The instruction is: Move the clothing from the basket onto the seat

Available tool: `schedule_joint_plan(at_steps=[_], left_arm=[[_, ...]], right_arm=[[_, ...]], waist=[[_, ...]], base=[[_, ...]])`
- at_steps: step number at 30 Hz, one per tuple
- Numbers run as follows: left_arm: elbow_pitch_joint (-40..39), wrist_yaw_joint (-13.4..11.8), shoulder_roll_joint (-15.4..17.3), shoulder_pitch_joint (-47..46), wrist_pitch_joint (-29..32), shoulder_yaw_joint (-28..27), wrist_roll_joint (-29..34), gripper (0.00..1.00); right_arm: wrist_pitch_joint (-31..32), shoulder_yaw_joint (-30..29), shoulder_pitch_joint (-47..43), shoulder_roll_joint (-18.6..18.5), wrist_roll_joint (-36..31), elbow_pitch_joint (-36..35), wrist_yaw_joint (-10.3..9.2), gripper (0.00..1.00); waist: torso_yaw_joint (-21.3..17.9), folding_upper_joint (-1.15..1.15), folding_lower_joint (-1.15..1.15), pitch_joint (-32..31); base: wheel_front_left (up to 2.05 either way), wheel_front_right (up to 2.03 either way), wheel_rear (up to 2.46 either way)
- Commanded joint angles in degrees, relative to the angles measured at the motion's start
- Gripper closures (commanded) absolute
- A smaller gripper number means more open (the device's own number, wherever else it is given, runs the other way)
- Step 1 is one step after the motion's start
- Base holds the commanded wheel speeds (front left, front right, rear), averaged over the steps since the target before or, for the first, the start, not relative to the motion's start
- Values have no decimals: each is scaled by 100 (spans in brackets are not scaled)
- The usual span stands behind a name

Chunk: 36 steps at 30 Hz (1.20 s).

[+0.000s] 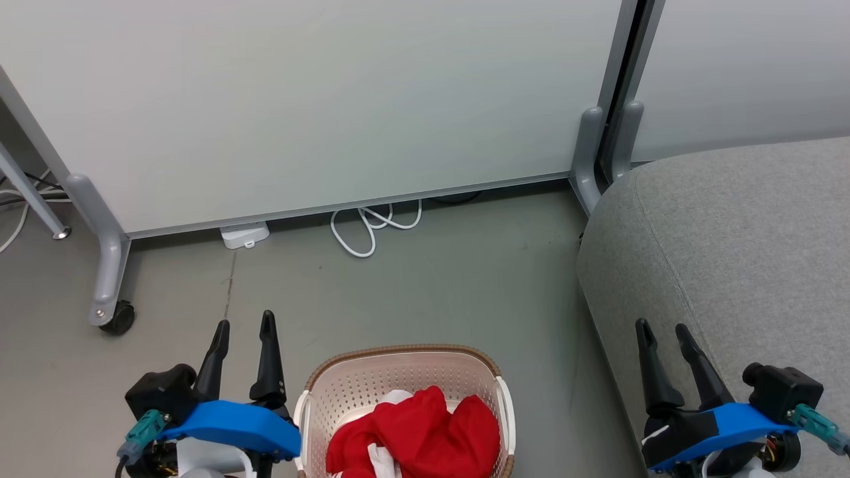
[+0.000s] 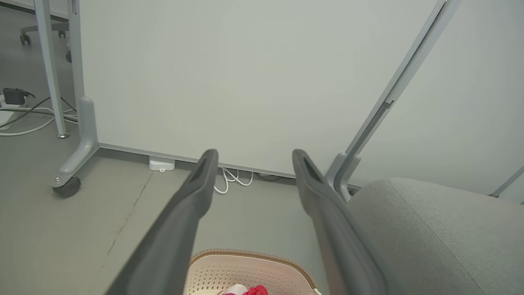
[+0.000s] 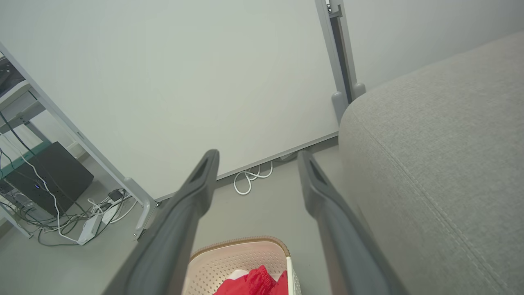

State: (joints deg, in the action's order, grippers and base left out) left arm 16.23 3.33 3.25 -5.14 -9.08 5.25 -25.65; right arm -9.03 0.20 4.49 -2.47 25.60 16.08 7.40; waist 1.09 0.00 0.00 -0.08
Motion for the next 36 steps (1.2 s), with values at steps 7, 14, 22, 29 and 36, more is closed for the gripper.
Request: schedule_joint_plan(at_steps=[7, 14, 22, 29, 36], left_arm=[[42, -49, 37, -152, -143, 103, 517, 0], [77, -62, 46, -152, -233, 161, 878, 0], [130, 12, 45, -122, -333, 202, 1230, 0], [199, 33, 25, -115, -415, 222, 1518, 0], [301, 70, 5, -108, -487, 231, 1785, 0]], right_arm=[[-147, 6, 132, -47, -573, 31, 10, 0], [-238, 37, 136, -50, -948, 77, 11, 0], [-337, 66, 112, -52, -1350, 100, 12, 0], [-418, 82, 110, -54, -1708, 160, 13, 0], [-490, 98, 122, -56, -2030, 232, 13, 0]], waist=[[21, 0, 0, -7], [32, 0, 0, -11], [45, 0, 0, -15], [78, 0, 0, -25], [94, 0, 0, -35]], base=[[0, 0, 0], [0, 0, 0], [0, 0, 0], [0, 0, 0], [0, 0, 0]])
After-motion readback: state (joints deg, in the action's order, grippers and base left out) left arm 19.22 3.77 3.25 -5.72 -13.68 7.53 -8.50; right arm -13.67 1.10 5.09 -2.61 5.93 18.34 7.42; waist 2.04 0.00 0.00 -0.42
